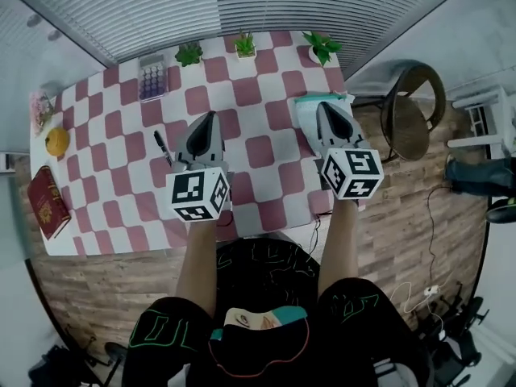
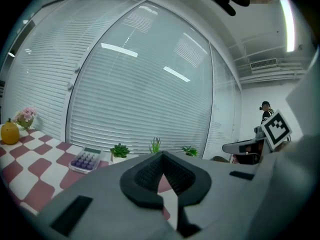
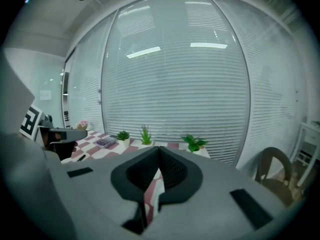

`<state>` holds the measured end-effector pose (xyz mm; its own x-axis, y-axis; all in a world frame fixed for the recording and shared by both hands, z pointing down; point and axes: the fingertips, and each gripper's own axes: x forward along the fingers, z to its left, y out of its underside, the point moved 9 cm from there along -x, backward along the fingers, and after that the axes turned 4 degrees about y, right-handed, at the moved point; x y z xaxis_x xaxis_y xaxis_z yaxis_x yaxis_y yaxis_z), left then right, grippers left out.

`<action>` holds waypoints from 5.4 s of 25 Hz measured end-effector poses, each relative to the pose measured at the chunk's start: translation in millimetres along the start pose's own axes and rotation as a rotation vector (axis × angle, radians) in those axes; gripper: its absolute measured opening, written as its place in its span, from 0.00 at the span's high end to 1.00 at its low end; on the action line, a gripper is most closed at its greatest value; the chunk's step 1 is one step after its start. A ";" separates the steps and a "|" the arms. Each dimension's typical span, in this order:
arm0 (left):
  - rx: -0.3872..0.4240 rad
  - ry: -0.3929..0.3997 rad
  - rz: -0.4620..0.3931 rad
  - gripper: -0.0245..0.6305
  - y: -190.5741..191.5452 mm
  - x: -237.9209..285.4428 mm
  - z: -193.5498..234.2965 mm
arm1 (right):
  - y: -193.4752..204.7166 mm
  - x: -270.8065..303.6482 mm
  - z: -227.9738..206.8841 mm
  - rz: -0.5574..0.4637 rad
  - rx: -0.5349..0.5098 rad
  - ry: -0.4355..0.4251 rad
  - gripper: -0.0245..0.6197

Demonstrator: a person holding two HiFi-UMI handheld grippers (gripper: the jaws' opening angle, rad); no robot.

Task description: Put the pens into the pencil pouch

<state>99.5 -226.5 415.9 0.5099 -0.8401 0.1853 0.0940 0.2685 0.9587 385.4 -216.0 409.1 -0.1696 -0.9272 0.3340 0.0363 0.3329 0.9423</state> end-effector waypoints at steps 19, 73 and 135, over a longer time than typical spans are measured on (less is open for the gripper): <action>-0.077 0.055 0.111 0.97 39.4 37.4 14.3 | 8.3 45.0 -68.0 0.251 -0.212 -0.006 0.96; -0.154 0.043 0.122 0.97 60.9 33.5 28.5 | 63.7 118.7 -72.8 0.729 -0.138 0.005 0.94; 0.134 0.795 -0.085 0.57 -33.8 -67.9 -70.4 | -75.0 -42.4 60.6 -0.317 -0.129 -1.422 0.95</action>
<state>121.9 -145.4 355.7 0.9654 -0.2557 -0.0503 0.0828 0.1178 0.9896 330.3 -191.3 322.9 -0.9932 0.0162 -0.1150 -0.1138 0.0631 0.9915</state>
